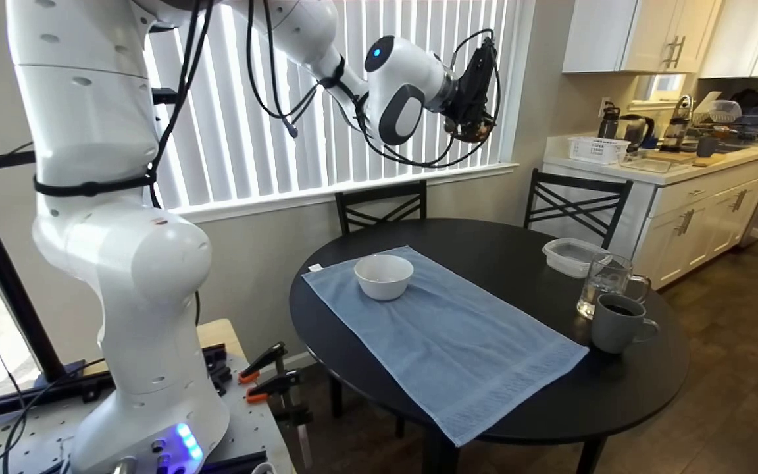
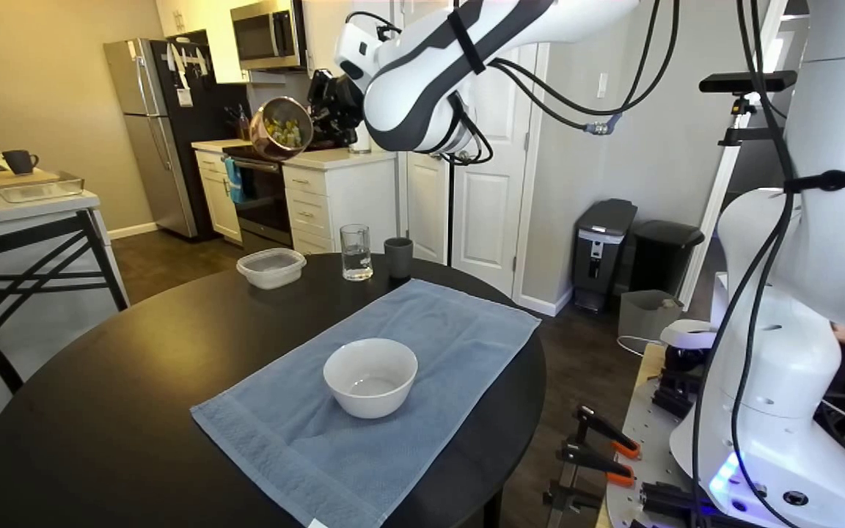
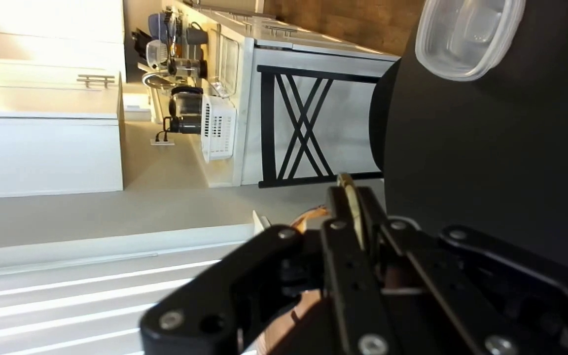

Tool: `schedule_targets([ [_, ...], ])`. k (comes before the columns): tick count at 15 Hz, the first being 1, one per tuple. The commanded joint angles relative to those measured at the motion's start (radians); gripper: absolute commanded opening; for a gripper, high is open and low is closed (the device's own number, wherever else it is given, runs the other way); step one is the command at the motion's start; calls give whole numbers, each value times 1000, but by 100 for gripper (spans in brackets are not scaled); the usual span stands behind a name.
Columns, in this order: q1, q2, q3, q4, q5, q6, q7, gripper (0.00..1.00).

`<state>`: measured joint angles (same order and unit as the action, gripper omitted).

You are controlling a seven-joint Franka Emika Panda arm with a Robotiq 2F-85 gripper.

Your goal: Transfer the contents of the cup into the white bowl

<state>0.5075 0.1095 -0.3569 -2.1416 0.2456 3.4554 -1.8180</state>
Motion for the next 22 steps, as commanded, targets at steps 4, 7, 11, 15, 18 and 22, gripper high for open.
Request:
schedule_targets([
  [4,36,-76,96,-232,-10,-26,163,2],
  [7,27,-60,133,-289,0,-50,229,2],
  [11,-7,-110,173,-340,-33,-174,303,2],
  [15,-24,-195,250,-353,58,-410,231,2],
  [18,-38,-219,210,-342,77,-525,147,2],
  [22,-111,-201,154,-327,-126,-606,118,2],
])
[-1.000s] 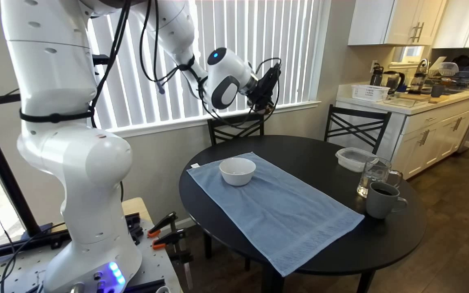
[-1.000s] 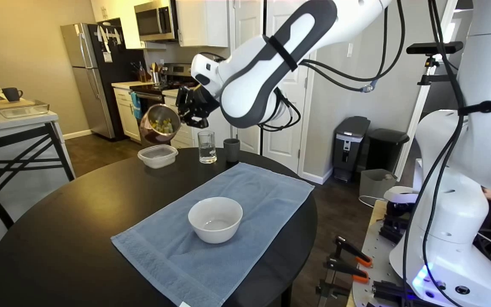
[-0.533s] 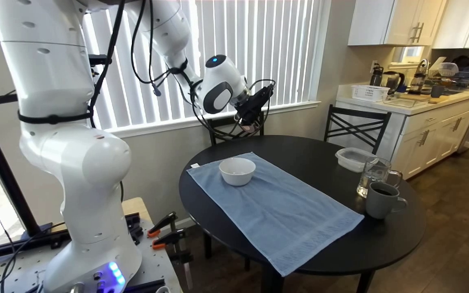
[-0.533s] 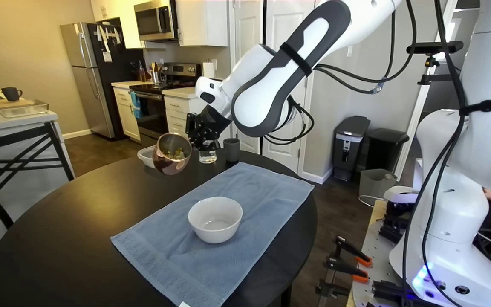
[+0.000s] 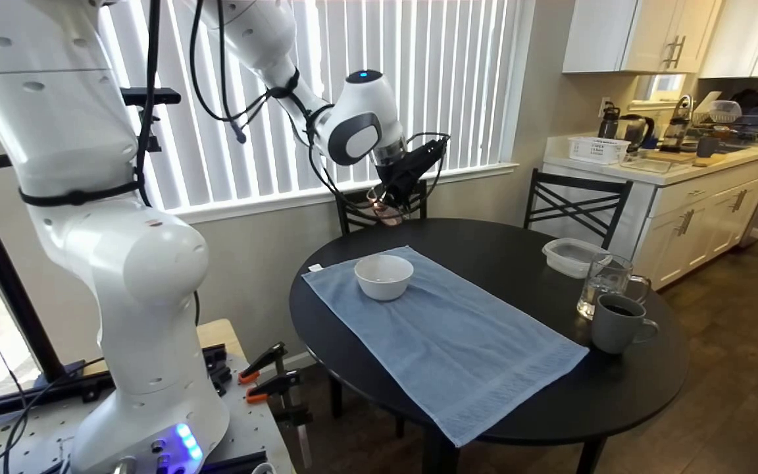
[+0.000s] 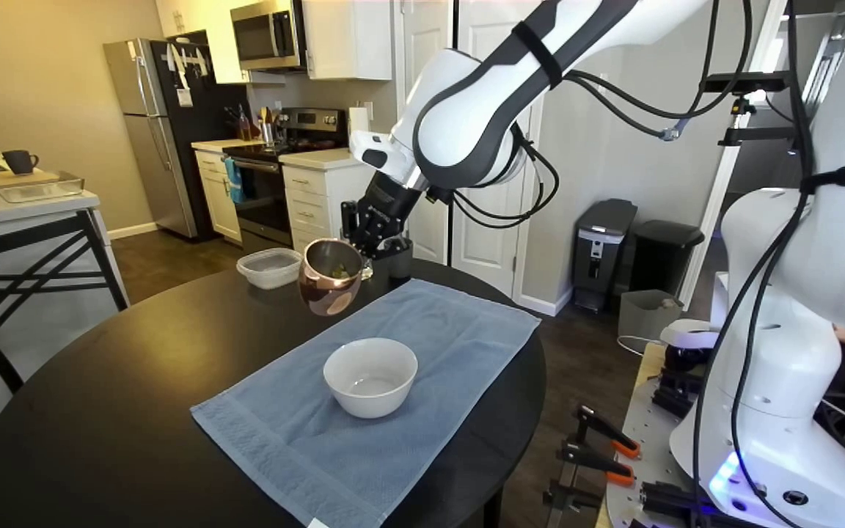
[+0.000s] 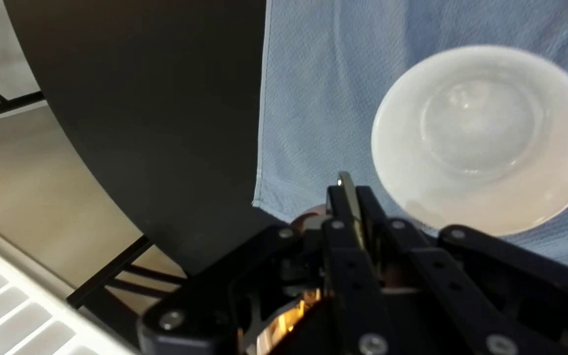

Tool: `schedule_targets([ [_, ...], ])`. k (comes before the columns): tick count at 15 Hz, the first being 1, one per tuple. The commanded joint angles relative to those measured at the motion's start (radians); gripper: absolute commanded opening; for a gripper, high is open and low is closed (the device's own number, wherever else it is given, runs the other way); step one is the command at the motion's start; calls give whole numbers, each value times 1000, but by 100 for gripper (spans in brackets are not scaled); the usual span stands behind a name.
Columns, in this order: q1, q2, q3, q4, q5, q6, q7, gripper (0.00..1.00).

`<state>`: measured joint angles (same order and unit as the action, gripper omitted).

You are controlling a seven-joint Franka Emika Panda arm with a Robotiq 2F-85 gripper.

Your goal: Transfer the contents of the cup into the white bowl

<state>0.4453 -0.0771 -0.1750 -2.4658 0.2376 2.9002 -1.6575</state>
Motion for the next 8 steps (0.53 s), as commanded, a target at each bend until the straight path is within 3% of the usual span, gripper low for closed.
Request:
schedule_targets([
  [1,-70,-6,-39,4,-193,-65,-34,2],
  [2,-85,-3,-47,10,-266,-72,-29,2],
  [3,-198,3,44,18,-335,-63,-12,2],
  [6,-300,13,89,44,-571,14,56,2],
  [8,-332,19,95,74,-745,63,145,2],
])
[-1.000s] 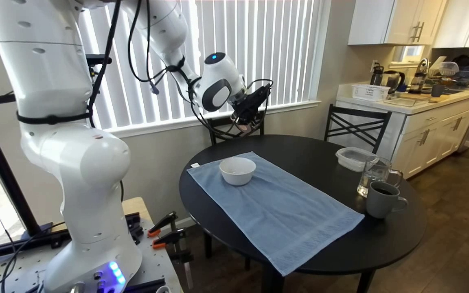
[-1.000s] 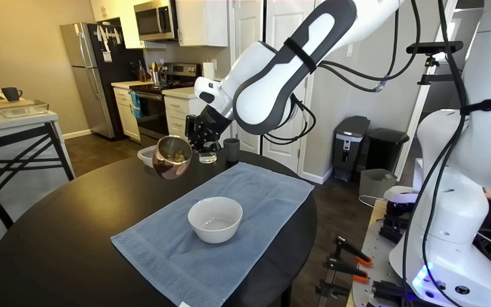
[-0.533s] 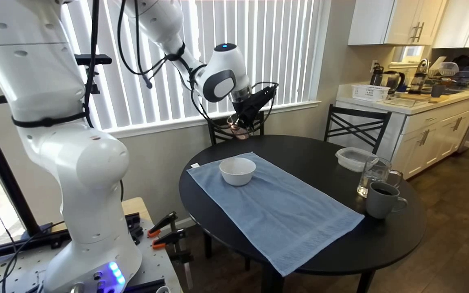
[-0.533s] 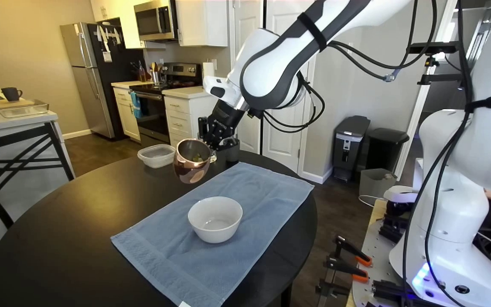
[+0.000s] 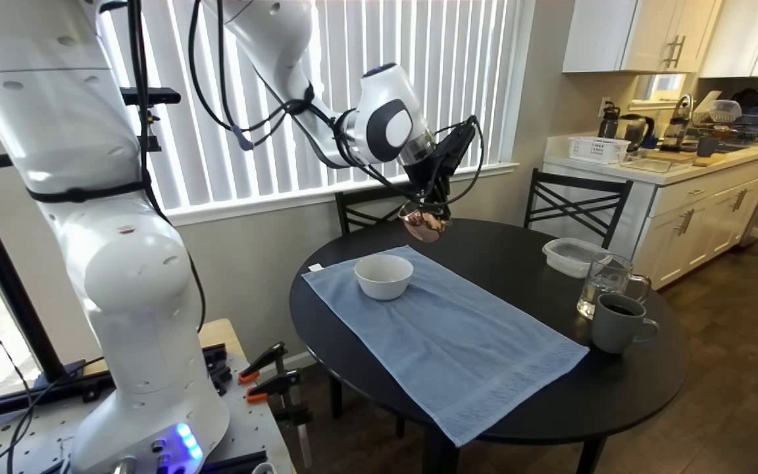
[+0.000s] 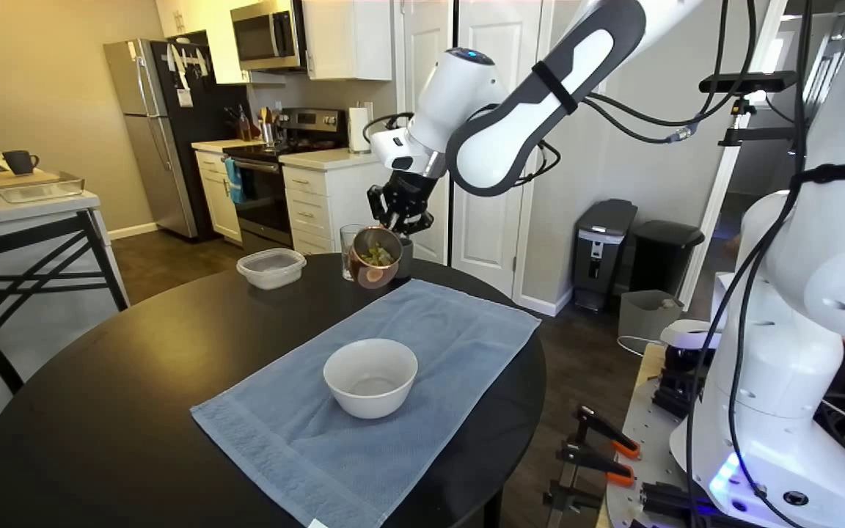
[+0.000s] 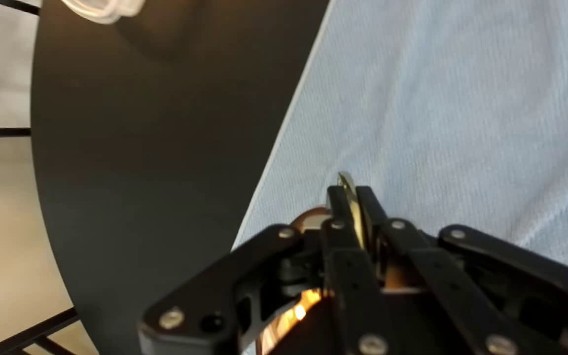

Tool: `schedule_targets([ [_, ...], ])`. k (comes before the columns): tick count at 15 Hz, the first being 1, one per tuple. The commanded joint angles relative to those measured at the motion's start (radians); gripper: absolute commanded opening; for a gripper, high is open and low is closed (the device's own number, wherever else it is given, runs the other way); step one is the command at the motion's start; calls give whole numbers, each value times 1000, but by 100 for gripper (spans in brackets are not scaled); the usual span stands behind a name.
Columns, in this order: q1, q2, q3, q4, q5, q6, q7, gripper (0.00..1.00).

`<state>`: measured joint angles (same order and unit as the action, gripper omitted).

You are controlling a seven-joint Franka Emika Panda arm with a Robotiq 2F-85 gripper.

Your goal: Transfer the contents of the cup into the white bowl

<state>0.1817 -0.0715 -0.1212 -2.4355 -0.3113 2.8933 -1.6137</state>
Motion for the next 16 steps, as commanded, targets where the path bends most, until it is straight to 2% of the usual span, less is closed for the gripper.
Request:
schedule_targets([
  [1,-98,15,56,65,-281,88,146,2],
  [6,-202,-4,135,162,-694,177,451,2],
  [12,-222,-45,200,275,-1176,224,931,2],
  [16,-185,-58,214,345,-1432,198,1239,2],
])
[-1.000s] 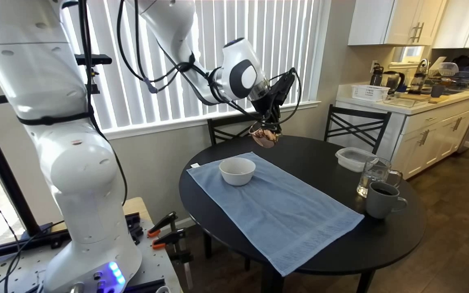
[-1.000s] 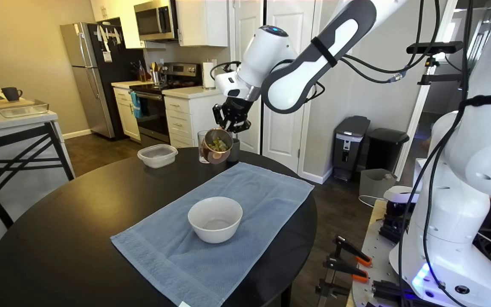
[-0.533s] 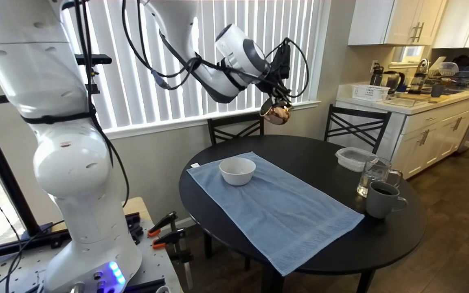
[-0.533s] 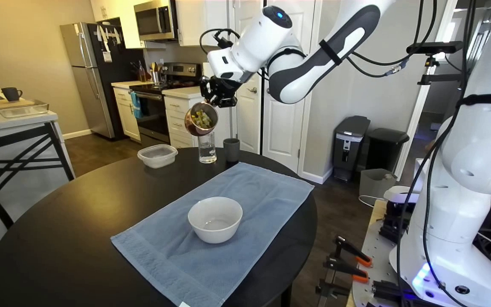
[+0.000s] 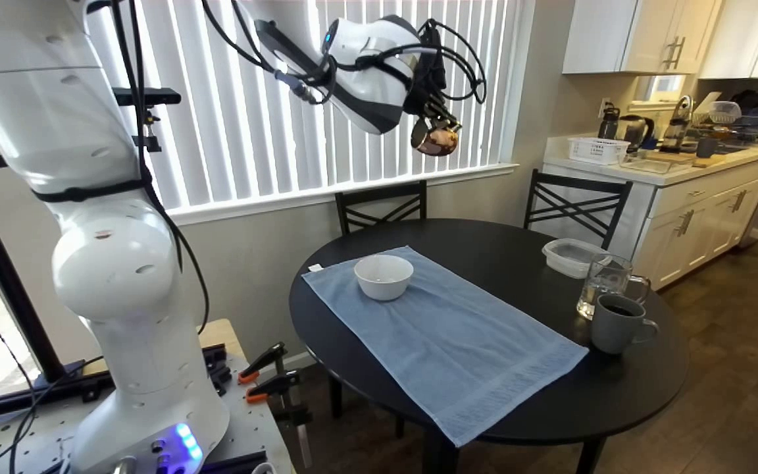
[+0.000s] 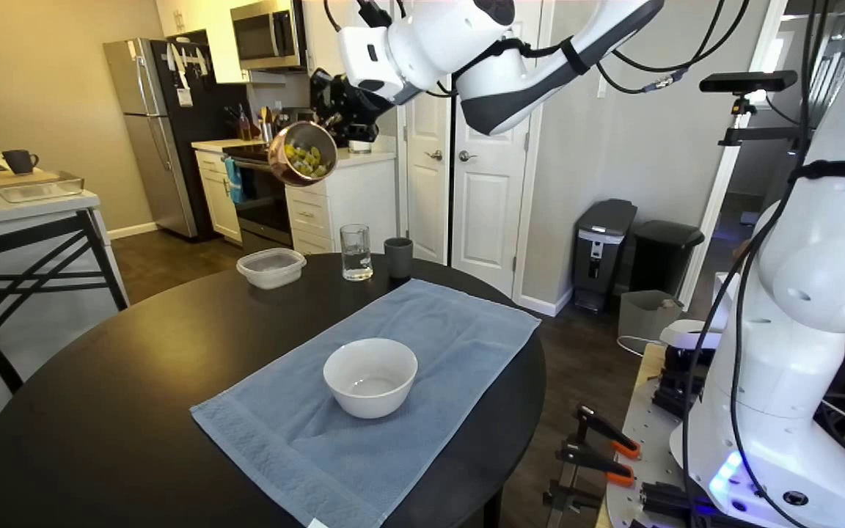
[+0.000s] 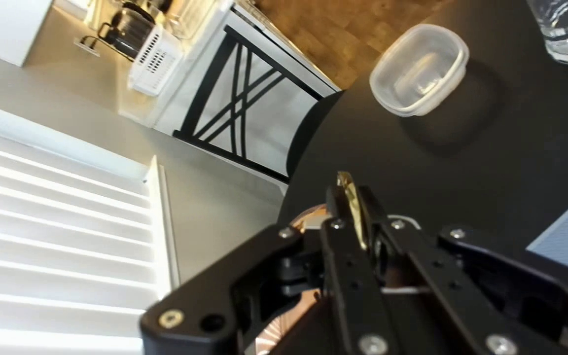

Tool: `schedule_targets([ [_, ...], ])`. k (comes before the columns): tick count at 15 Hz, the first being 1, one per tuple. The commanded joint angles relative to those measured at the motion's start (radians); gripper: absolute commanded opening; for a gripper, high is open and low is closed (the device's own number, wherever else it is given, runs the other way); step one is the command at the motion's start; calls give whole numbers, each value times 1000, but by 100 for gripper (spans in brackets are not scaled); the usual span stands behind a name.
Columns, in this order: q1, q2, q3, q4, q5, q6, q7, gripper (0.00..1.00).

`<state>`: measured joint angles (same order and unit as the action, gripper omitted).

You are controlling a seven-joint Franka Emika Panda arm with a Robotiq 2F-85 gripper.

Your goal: Transfer the contents of the cup into the white bowl

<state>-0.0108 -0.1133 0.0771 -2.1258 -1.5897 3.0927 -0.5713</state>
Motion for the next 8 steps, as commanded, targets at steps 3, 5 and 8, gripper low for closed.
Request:
schedule_targets([
  [3,20,33,5,-18,-190,59,366,3],
  [5,13,74,-7,-39,-177,134,406,3],
  [8,-5,138,-27,-78,-133,246,417,3],
])
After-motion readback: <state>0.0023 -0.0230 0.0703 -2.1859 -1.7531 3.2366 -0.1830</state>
